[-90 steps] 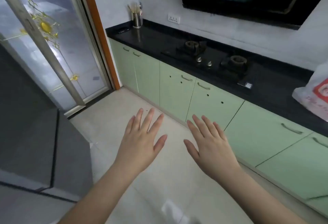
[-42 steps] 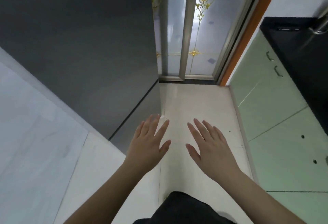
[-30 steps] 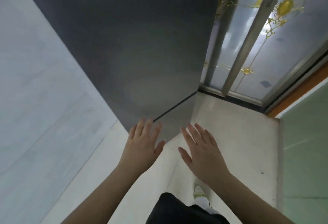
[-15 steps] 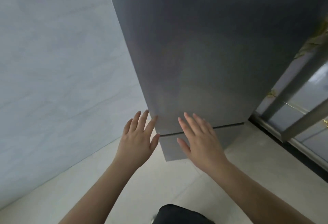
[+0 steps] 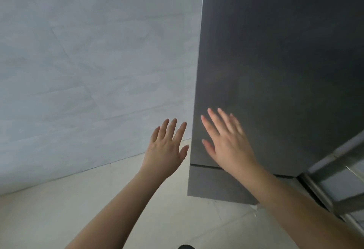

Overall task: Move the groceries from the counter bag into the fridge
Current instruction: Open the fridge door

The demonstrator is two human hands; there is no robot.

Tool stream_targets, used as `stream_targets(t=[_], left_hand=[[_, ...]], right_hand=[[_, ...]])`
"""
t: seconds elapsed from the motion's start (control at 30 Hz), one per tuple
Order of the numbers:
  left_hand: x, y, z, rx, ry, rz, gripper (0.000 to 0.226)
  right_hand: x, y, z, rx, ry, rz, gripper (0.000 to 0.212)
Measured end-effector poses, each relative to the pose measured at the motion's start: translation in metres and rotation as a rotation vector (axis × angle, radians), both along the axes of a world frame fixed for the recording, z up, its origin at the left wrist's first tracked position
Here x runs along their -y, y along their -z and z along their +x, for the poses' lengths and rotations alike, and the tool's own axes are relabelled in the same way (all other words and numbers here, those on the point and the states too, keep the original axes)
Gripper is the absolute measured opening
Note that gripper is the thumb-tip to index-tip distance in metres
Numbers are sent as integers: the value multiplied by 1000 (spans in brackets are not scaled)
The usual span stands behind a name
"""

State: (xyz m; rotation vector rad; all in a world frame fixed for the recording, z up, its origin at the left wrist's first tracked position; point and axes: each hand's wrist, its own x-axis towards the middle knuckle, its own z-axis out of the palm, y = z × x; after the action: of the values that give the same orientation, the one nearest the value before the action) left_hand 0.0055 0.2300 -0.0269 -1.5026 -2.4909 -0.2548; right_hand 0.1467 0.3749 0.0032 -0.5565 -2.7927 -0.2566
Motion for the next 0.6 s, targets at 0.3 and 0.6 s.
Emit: stream_targets(t=[0.3, 0.6], left_hand=[[-49, -31, -31, 161, -161, 119, 62], [-96, -44, -40, 235, -23, 328, 69]], right_hand=[[-35, -87, -60, 22, -20, 336, 68], [-53, -142, -95, 262, 1, 819, 61]])
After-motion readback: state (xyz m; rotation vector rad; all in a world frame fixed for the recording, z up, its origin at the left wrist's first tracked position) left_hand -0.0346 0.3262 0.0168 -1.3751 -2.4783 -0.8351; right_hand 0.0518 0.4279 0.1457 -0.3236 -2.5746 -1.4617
